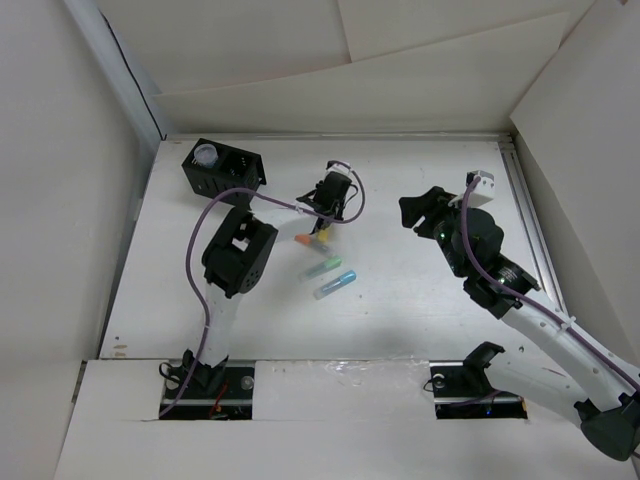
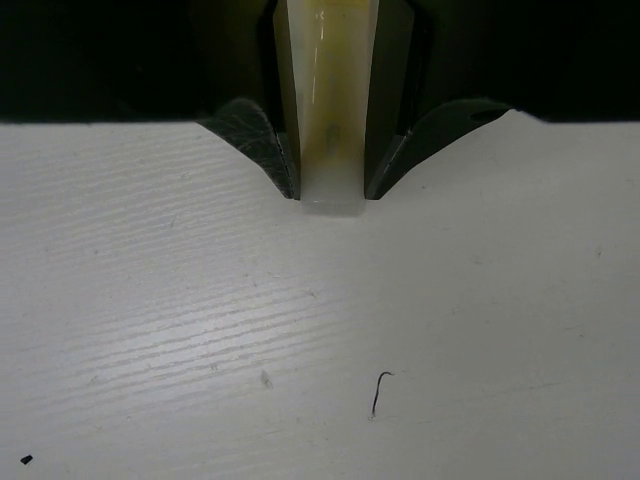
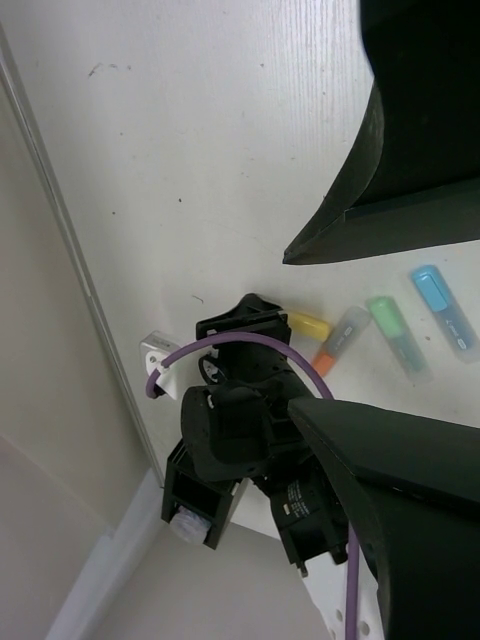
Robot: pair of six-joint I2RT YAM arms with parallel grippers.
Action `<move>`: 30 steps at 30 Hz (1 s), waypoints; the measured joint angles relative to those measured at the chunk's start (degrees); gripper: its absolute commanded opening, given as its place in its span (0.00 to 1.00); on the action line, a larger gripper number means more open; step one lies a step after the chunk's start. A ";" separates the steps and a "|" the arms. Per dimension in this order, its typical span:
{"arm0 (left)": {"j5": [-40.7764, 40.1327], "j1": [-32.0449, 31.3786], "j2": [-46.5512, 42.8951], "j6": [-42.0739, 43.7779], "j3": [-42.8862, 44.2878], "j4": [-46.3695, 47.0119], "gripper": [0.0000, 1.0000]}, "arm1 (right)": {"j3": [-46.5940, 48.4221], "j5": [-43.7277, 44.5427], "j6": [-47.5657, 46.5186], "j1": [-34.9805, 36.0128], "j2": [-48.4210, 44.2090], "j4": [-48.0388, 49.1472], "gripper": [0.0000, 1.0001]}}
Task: Sort the stationery into containers
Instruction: Pick up the pen from the center of the board, then place the pen in the storage box.
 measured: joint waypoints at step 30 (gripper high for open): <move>-3.04 28.94 -15.19 -4.33 8.15 6.14 0.16 | 0.00 -0.98 0.00 0.00 -0.17 0.00 0.62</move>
